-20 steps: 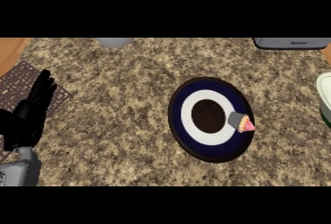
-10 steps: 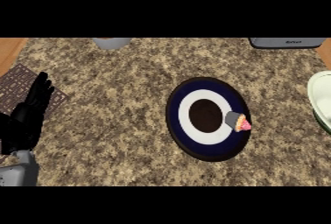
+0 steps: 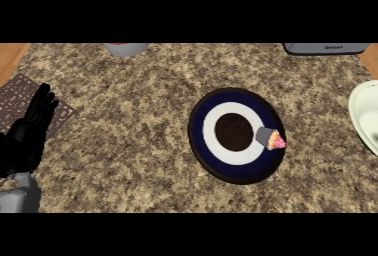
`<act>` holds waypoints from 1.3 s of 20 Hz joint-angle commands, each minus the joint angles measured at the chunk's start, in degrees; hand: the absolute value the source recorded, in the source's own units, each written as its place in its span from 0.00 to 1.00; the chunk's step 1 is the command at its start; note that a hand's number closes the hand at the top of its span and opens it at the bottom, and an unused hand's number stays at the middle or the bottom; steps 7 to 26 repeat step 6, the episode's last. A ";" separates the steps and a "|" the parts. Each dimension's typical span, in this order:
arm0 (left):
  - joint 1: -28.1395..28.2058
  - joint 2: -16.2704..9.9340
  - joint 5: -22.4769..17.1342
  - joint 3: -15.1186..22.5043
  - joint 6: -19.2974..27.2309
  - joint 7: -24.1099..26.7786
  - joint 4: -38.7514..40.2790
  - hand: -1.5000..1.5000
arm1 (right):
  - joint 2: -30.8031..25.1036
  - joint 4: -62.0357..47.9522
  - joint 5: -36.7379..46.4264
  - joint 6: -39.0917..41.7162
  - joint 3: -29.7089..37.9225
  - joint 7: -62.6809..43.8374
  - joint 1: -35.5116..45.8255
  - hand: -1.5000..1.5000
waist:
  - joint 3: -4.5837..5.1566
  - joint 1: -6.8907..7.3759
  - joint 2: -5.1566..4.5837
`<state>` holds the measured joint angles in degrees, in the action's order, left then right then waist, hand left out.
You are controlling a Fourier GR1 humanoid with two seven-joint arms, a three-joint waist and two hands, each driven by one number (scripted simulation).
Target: Pick the bell pepper from the plate and place it in the bowl
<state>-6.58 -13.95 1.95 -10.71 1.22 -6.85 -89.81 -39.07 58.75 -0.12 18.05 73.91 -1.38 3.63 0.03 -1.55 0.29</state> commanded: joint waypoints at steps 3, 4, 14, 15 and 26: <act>-2.05 1.24 1.91 1.86 1.50 -2.76 -0.91 0.50 | -1.20 -2.44 -9.22 11.32 6.89 4.26 -9.74 0.00 | -0.07 0.64 -0.14; 0.36 0.84 0.47 1.17 0.11 -2.99 -3.01 0.50 | 1.79 4.40 -11.21 10.47 6.35 0.63 -8.06 0.00 | -0.01 1.06 -0.11; -3.96 -0.65 -0.01 -1.57 -0.41 1.45 5.75 0.50 | -0.05 0.19 -12.05 12.18 7.13 3.04 -10.96 0.00 | -0.02 0.85 -0.26; -3.96 -0.65 -0.01 -1.57 -0.41 1.45 5.75 0.50 | -0.05 0.19 -12.05 12.18 7.13 3.04 -10.96 0.00 | -0.02 0.85 -0.26; -3.96 -0.65 -0.01 -1.57 -0.41 1.45 5.75 0.50 | -0.05 0.19 -12.05 12.18 7.13 3.04 -10.96 0.00 | -0.02 0.85 -0.26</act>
